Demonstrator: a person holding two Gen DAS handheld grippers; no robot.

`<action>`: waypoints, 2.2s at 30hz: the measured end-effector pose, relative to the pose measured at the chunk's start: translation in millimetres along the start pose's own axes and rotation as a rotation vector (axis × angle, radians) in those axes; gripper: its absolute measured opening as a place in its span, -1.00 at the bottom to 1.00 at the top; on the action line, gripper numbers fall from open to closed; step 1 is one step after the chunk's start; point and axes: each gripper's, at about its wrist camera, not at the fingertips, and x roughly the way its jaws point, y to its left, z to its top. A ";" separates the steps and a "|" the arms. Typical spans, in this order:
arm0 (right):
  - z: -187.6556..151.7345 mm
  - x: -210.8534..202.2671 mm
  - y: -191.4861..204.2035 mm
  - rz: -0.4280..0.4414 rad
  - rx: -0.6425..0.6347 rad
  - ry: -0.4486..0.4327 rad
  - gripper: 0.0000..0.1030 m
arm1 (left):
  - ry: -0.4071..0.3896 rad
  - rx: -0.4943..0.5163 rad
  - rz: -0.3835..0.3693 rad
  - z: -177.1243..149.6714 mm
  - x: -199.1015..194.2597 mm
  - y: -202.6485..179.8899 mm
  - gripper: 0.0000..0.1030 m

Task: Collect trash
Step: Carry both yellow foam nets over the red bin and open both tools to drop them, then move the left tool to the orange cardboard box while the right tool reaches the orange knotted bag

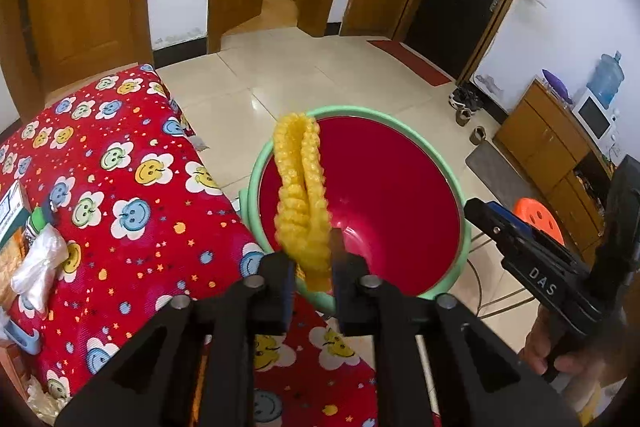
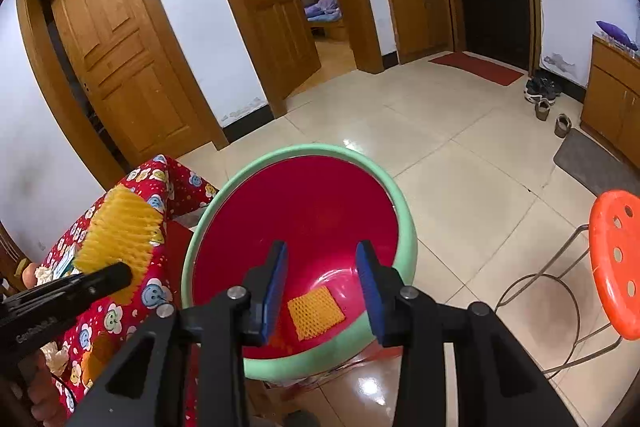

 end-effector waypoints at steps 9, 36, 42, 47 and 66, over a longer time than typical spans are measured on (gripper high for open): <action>1.0 -2.3 -2.7 0.010 0.014 0.001 -0.18 | -0.003 -0.009 0.078 -1.8 -2.0 0.7 -0.05; -27.0 -50.1 87.5 0.174 -0.124 0.012 -0.06 | -0.136 -0.215 0.299 -57.9 -128.3 101.0 0.03; -38.1 -54.9 112.6 0.218 -0.151 0.034 -0.03 | -0.165 -0.262 0.381 -75.7 -149.3 131.7 0.08; -53.0 -50.6 134.2 0.230 -0.183 0.070 -0.03 | -0.146 -0.307 0.411 -95.7 -151.1 155.8 0.09; -86.7 -20.8 178.6 0.271 -0.240 0.188 -0.03 | -0.150 -0.322 0.536 -112.4 -153.8 191.7 0.16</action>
